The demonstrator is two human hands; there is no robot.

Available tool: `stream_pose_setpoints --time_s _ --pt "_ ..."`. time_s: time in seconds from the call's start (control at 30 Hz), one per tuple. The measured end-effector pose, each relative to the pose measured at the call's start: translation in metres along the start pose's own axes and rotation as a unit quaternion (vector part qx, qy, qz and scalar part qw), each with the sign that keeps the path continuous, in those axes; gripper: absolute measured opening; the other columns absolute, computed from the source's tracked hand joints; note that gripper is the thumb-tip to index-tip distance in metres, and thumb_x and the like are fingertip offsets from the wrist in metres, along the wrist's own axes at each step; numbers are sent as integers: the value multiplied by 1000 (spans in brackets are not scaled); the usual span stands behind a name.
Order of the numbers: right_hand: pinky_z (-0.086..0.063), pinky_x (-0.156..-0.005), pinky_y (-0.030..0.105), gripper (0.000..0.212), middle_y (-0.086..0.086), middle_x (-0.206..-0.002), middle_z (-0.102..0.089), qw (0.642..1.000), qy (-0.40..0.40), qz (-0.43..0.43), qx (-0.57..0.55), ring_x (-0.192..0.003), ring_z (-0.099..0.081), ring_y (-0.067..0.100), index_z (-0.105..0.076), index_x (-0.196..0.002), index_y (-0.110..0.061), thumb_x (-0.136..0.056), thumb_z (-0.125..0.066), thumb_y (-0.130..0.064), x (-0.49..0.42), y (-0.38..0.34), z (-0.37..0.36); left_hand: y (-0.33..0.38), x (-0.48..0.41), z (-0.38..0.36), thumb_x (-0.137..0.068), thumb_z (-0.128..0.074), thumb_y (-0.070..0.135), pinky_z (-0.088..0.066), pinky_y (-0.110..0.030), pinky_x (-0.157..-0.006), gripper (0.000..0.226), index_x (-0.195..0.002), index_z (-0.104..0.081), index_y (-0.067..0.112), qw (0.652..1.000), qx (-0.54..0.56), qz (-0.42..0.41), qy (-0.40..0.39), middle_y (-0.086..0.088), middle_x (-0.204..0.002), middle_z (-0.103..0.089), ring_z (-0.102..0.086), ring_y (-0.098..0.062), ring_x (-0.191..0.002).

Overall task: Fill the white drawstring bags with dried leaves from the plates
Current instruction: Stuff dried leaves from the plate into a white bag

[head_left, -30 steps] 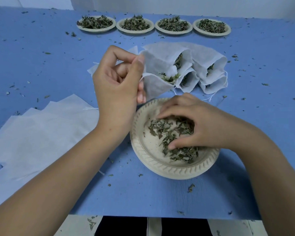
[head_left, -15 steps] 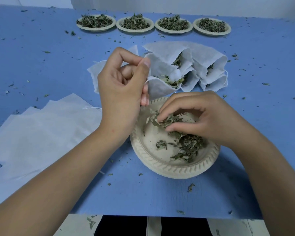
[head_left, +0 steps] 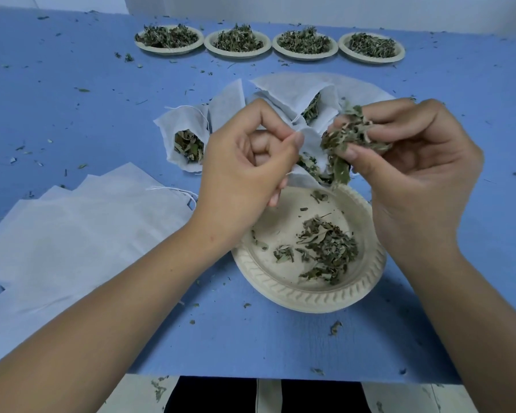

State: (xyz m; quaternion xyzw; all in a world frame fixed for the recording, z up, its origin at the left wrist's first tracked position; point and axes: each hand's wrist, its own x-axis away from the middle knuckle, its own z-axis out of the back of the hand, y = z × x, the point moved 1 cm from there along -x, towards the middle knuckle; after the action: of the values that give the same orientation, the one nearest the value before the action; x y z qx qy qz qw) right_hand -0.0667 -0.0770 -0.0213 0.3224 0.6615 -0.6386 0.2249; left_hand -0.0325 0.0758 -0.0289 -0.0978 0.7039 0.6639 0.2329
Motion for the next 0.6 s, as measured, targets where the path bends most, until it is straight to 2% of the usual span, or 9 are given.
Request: stream_pose_setpoints --time_s 0.1,0.2,0.27,0.37,0.4,0.43,0.53,0.6 --pt "-51 -78 29 29 7 -95 -60 995 -28 42 90 -88 -62 18 -55 -86 -12 -76 -73 9 1 2 -1 1 1 -1 -95 -60 5 -37 -22 -34 21 -77 -51 13 1000 -2 1 -3 7 -44 -50 -40 -7 -29" --pt "-48 -74 23 11 7 -87 -62 959 -97 105 246 -82 -59 15 -64 -79 -1 -80 -72 7 3 7 -2 2 2 0 -94 -60 5 -36 -22 -34 21 -77 -51 12 1000 5 2 1 7 -44 -50 -40 -8 -30" --pt "-47 -78 20 9 7 -85 -66 938 -122 113 303 -85 -60 14 -68 -82 0 -79 -68 9 3 8 -2 3 2 0 -95 -60 6 -37 -23 -34 22 -77 -51 13 1000 9 2 4 8 -44 -49 -39 -8 -29" --pt "-47 -87 33 9 5 -90 -69 913 -165 108 356 -98 -57 19 -71 -89 -4 -83 -65 -2 1 7 -2 3 2 0 -95 -60 6 -37 -24 -34 22 -77 -51 14 1000 6 2 6 8 -43 -49 -39 -9 -29" --pt "-45 -89 39 11 5 -95 -68 908 -179 104 365 -100 -54 21 -71 -92 -5 -85 -63 -8 -1 7 -1 2 1 0 -95 -60 6 -37 -23 -34 22 -77 -51 14 1000 8 3 8 8 -43 -49 -39 -9 -29" --pt "-43 -91 39 16 5 -101 -66 907 -198 95 359 -101 -51 21 -70 -96 -5 -87 -61 -13 -3 6 1 2 1 0 -95 -60 5 -37 -22 -35 23 -76 -50 15 1000 11 4 12 8 -43 -49 -39 -9 -29" --pt "-33 -93 22 28 10 -112 -55 908 -261 68 322 -103 -46 18 -65 -112 -7 -87 -60 -20 -8 3 7 2 -1 2 -95 -59 6 -37 -21 -36 21 -77 -50 13 999 20 4 30 7 -43 -49 -37 -7 -28" --pt "-38 -86 20 34 12 -113 -51 910 -269 59 309 -101 -49 14 -62 -116 -7 -83 -68 -11 -10 4 9 1 -2 3 -95 -60 7 -37 -21 -36 21 -77 -50 13 999 24 6 39 8 -43 -49 -37 -6 -28"
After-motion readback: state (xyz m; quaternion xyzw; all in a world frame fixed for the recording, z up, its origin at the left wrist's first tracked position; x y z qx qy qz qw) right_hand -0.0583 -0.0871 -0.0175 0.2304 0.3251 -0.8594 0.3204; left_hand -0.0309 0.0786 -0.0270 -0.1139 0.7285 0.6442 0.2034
